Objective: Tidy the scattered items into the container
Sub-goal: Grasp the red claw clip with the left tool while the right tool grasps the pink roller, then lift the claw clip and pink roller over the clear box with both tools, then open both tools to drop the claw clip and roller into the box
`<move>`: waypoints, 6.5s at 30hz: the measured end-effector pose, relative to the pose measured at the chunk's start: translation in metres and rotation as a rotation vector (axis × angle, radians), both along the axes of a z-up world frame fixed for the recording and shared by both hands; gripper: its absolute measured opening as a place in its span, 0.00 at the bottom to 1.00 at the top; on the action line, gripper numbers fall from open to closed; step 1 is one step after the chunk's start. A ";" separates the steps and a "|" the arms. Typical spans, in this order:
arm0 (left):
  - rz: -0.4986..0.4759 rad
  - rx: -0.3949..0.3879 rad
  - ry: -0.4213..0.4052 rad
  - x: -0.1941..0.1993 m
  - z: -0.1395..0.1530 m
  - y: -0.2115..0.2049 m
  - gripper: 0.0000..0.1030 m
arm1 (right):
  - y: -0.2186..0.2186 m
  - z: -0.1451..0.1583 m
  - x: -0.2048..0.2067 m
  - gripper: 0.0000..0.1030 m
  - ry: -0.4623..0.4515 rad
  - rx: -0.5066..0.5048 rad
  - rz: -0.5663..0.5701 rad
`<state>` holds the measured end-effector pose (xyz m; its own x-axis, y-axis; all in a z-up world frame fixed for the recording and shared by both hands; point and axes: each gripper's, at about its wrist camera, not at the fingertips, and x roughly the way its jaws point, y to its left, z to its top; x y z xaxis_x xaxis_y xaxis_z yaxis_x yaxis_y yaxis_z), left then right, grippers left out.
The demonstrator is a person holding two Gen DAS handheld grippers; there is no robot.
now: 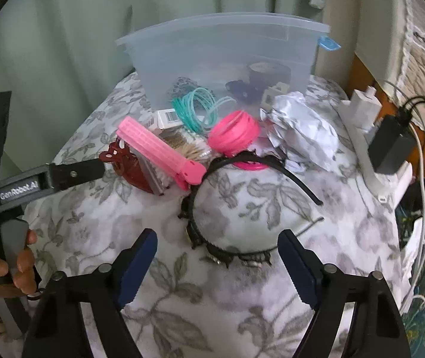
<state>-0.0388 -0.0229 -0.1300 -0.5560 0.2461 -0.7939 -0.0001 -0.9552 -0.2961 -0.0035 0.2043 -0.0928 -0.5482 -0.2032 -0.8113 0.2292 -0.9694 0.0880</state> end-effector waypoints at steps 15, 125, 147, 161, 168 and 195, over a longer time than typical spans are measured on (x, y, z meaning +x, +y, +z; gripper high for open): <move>-0.046 -0.047 0.009 -0.032 -0.016 0.014 0.46 | -0.012 -0.004 -0.031 0.82 -0.031 -0.003 0.018; 0.036 0.221 0.101 -0.020 0.085 -0.042 0.43 | 0.005 0.092 -0.052 0.30 0.189 -0.153 -0.004; -0.096 0.128 0.308 -0.082 0.190 -0.004 0.43 | 0.017 0.190 -0.100 0.30 0.401 -0.109 -0.019; -0.119 0.099 0.314 -0.125 0.186 0.012 0.43 | 0.030 0.174 -0.144 0.30 0.377 -0.088 -0.046; -0.118 0.094 0.294 -0.148 0.172 0.018 0.43 | 0.032 0.161 -0.171 0.30 0.340 -0.099 -0.054; -0.129 0.069 0.179 -0.198 0.120 0.032 0.43 | 0.032 0.112 -0.217 0.30 0.205 -0.080 -0.075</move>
<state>-0.2363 0.0096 -0.0100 -0.6469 0.3747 -0.6642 -0.1792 -0.9213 -0.3452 -0.2202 0.2362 0.0192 -0.7159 -0.2146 -0.6643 0.1775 -0.9763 0.1241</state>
